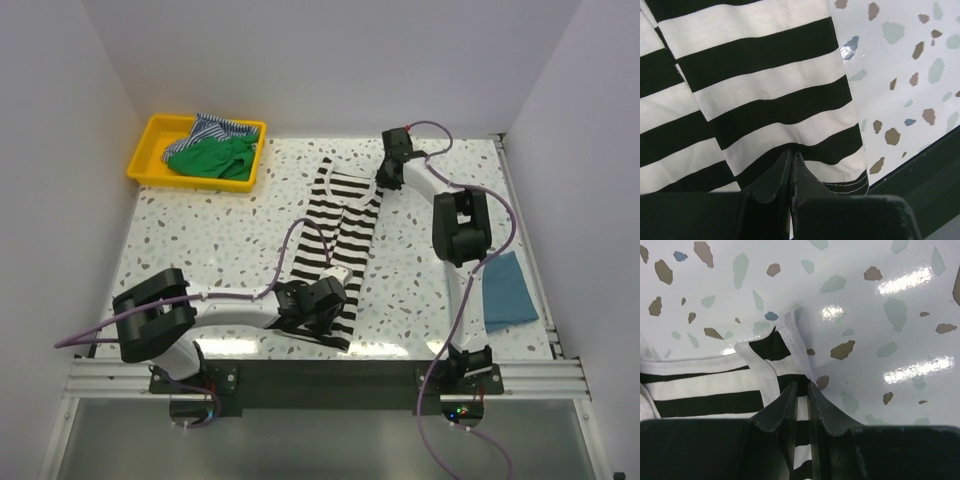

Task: Fold and stack the tank tops
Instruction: Fold the tank top

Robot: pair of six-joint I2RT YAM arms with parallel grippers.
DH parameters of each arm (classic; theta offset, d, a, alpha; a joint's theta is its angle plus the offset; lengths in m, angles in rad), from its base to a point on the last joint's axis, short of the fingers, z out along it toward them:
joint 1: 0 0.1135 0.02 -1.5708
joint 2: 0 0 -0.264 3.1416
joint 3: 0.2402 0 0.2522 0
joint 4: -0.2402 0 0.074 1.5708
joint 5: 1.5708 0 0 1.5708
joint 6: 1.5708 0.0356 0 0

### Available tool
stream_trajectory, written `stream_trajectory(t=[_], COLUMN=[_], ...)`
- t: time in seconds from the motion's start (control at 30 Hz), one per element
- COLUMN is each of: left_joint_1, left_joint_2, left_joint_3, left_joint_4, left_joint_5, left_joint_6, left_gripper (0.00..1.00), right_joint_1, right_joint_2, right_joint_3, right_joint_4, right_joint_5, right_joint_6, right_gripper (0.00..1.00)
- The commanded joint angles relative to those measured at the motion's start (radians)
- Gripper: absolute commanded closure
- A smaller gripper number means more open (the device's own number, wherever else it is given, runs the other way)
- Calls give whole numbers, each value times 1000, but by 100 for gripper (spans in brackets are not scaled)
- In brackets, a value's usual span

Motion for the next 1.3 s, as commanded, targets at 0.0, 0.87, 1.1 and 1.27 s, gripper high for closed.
stream_trajectory(t=[0.0,0.87,1.1,1.27], left_joint_1=[3,69,154,274], left_joint_2=[59,85,-204,-393], left_joint_3=[-22,370,193,-58], left_joint_4=[56,-6,-127,-115], left_joint_5=[76,74,-120,-43], left_joint_6=[28,106,-18,-27], left_gripper=[100,63,54,40], right_joint_1=[-18,-135,-34,60], right_joint_2=[55,-29,-495,-838], right_joint_3=[62,366,-203,-661], right_joint_4=[-79,-180,-163,-89], right_joint_5=[-11,-202,-161,-117], right_joint_6=[4,-129,-62,36], right_gripper=[82,25,27,32])
